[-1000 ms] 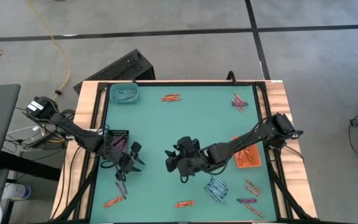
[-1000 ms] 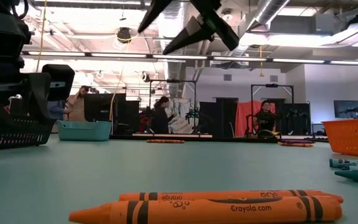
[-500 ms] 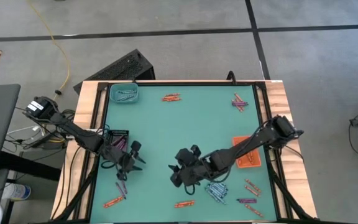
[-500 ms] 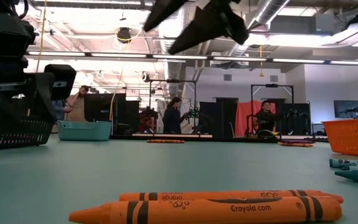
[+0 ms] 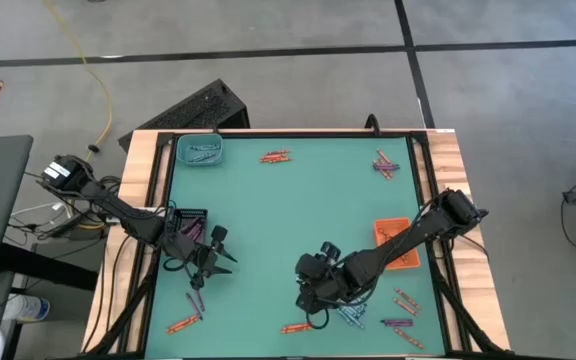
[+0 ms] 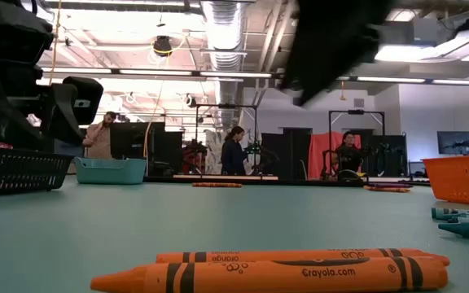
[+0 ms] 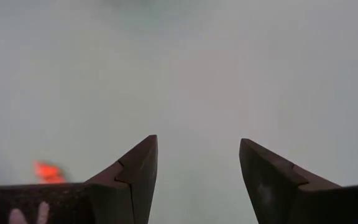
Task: Sort crayons
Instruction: Put the green crayon into the green bin
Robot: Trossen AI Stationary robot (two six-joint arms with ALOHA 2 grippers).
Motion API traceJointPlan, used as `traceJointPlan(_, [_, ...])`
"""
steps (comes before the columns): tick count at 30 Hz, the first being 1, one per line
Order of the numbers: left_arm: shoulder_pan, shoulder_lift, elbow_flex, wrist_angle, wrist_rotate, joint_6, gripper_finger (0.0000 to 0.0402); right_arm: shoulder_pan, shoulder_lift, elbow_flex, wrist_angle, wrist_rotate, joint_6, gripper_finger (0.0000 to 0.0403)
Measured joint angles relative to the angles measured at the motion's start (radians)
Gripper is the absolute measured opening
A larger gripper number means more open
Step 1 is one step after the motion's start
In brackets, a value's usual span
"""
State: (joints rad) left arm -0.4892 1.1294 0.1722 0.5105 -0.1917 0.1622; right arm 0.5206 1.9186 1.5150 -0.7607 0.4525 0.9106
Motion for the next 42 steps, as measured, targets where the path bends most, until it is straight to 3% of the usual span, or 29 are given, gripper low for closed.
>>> traceJointPlan(5, [0.0, 0.0, 0.0, 0.034, 0.0, -0.047, 0.0148, 0.041, -0.001, 0.0, -0.242, -0.083, 0.138, 0.0218])
traceJointPlan(12, [0.0, 0.0, 0.0, 0.078, -0.039, -0.074, 0.0148, 0.101, -0.001, 0.0, -0.445, -0.205, 0.278, 0.0218])
traceJointPlan(23, [0.0, 0.0, 0.0, 0.172, -0.095, -0.069, 0.0148, 0.151, 0.001, -0.11, -0.435, -0.319, 0.348, 0.0218])
traceJointPlan(42, [0.0, 0.0, 0.001, 0.197, -0.104, -0.094, 0.0148, 0.15, 0.0, -0.229, -0.271, -0.311, 0.376, 0.0218])
